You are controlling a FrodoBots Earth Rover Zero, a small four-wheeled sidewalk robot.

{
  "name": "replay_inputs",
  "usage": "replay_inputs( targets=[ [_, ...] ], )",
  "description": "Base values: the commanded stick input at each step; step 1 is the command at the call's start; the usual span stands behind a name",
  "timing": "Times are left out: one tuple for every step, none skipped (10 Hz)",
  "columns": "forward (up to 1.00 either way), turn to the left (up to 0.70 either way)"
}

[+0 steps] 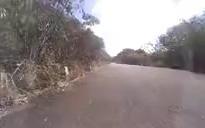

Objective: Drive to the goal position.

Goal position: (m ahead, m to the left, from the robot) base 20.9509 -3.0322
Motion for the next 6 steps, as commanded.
replay_inputs(
  targets=[
    [0.50, 0.00],
    [0.50, 0.00],
    [0.50, 0.00],
    [0.50, 0.00],
    [0.50, 0.00],
    [0.50, 0.00]
  ],
)
